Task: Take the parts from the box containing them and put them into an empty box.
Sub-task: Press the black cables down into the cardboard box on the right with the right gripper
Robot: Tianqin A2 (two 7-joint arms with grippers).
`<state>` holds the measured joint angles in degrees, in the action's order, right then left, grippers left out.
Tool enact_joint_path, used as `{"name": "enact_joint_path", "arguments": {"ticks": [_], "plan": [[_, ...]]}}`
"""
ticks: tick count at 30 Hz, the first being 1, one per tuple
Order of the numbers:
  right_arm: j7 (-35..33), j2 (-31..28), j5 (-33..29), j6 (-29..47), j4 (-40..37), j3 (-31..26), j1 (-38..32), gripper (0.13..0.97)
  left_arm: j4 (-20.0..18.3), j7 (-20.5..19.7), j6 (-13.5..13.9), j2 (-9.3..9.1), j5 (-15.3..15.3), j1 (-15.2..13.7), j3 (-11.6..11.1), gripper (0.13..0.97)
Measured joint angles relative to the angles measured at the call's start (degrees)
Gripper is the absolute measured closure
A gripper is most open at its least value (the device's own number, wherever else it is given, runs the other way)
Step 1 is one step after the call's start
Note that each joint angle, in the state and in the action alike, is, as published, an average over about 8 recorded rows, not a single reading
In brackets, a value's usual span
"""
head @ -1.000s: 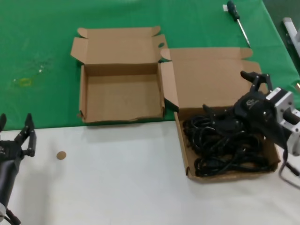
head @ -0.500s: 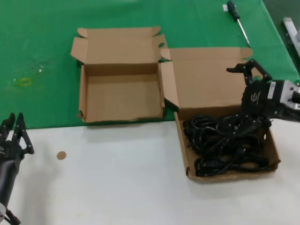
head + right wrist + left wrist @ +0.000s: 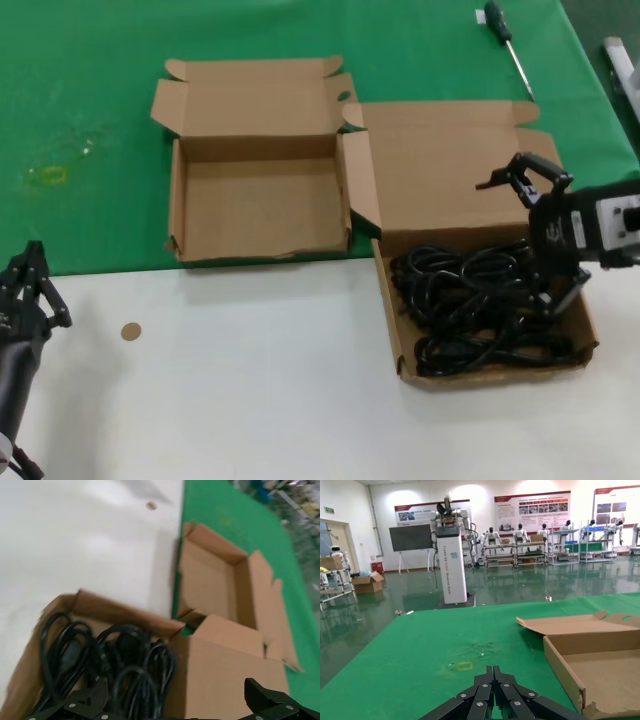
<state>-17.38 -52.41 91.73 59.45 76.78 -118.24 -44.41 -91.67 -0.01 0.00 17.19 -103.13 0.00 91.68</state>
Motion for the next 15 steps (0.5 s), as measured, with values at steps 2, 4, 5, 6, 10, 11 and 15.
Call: {"name": "enact_joint_path", "arguments": {"ticks": [2,4,5,6,10,11,15], "plan": [[-0.9,0.3,-1.2,1.6,-0.6,-0.4,-0.9,0.129,0.0,0.0,0.0,0.00,0.0,0.0,0.0,0.941],[-1.7,0.7,-2.2,3.0,-1.2,-0.6,-1.6,0.129,0.0,0.0,0.0,0.00,0.0,0.0,0.0,0.945],[-2.1,0.9,-2.7,3.5,-1.6,-0.7,-1.8,0.129,0.0,0.0,0.0,0.00,0.0,0.0,0.0,0.945],[-2.4,1.2,-3.1,3.9,-1.9,-0.8,-2.1,0.129,0.0,0.0,0.0,0.00,0.0,0.0,0.0,0.945],[-4.0,2.3,-4.6,4.8,-3.3,-0.9,-2.5,0.129,0.0,0.0,0.0,0.00,0.0,0.0,0.0,0.945],[-4.4,2.6,-4.9,5.0,-3.6,-1.0,-2.6,0.129,0.0,0.0,0.0,0.00,0.0,0.0,0.0,0.945],[-5.7,3.4,-6.2,5.6,-4.7,-1.2,-2.6,0.131,0.0,0.0,0.0,0.00,0.0,0.0,0.0,0.945]]}}
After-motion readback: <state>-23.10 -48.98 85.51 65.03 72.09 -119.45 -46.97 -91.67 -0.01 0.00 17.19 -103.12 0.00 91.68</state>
